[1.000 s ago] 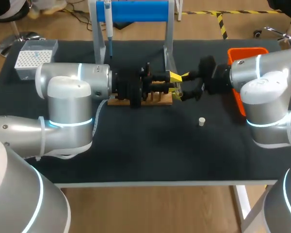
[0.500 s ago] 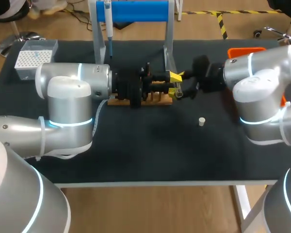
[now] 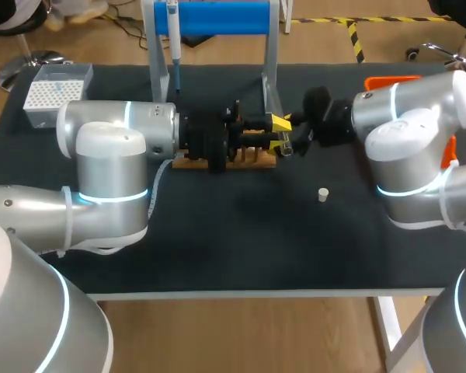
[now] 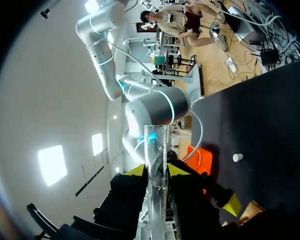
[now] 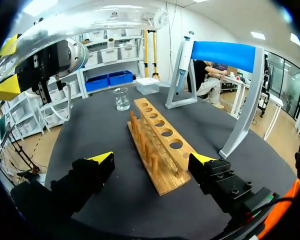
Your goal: Invert the test tube, pick up the pipette, mount the tip to pipette, aspirate from beaker and dispense into the tube, eject the tip, return the pipette, and cap with the stopper.
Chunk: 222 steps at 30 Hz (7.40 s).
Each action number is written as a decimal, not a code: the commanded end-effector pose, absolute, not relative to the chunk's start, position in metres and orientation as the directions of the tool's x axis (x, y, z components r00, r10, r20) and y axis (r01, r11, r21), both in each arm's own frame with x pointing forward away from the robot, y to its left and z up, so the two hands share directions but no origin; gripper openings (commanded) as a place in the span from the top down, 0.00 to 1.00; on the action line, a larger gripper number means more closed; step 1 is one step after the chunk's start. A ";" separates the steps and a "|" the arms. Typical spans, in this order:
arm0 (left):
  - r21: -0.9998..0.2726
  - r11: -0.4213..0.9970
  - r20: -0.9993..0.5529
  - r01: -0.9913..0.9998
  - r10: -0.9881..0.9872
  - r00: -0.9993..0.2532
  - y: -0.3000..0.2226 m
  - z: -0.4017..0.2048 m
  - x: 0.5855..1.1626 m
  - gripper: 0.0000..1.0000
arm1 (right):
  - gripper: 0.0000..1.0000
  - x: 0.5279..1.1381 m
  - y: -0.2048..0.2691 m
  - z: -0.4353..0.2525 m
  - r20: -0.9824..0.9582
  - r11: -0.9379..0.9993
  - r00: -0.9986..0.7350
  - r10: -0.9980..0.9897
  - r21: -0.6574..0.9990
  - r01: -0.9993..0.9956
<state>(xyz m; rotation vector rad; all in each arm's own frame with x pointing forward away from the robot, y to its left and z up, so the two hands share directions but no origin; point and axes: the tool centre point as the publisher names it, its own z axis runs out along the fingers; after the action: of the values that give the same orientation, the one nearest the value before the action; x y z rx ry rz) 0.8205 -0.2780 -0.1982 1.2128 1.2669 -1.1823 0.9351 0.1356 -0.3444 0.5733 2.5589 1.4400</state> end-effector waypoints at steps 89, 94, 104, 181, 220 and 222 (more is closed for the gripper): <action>-0.990 -0.083 -0.105 0.115 -0.122 -0.987 -0.196 -0.130 0.927 1.00 | 0.00 0.934 0.136 -0.345 0.054 0.466 -0.915 0.399 0.848 0.254; -0.990 -0.083 -0.105 0.115 -0.122 -0.987 -0.196 -0.130 0.927 1.00 | 0.00 0.934 0.136 -0.345 0.054 0.466 -0.915 0.399 0.848 0.254; -0.990 -0.084 -0.102 0.112 -0.112 -0.988 -0.195 -0.129 0.932 1.00 | 0.00 0.934 0.136 -0.345 0.054 0.466 -0.915 0.399 0.848 0.254; -0.996 -0.068 -0.048 0.052 -0.061 -0.997 -0.194 -0.208 0.990 1.00 | 0.00 0.934 0.136 -0.345 0.054 0.466 -0.915 0.399 0.848 0.254; -0.984 0.174 0.016 -0.026 -0.060 -0.998 -0.190 -0.233 0.985 1.00 | 0.00 0.934 0.136 -0.345 0.054 0.466 -0.915 0.399 0.848 0.254; -0.984 0.174 0.017 -0.027 -0.063 -0.998 -0.190 -0.235 0.985 1.00 | 0.00 0.934 0.136 -0.345 0.054 0.466 -0.915 0.399 0.848 0.254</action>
<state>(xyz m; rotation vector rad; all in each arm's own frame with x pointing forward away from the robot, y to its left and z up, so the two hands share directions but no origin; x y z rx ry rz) 0.9870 -0.1897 -0.2364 -0.0848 2.3782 -2.0099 0.9342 0.1361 -0.3447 0.5745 2.5566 1.4391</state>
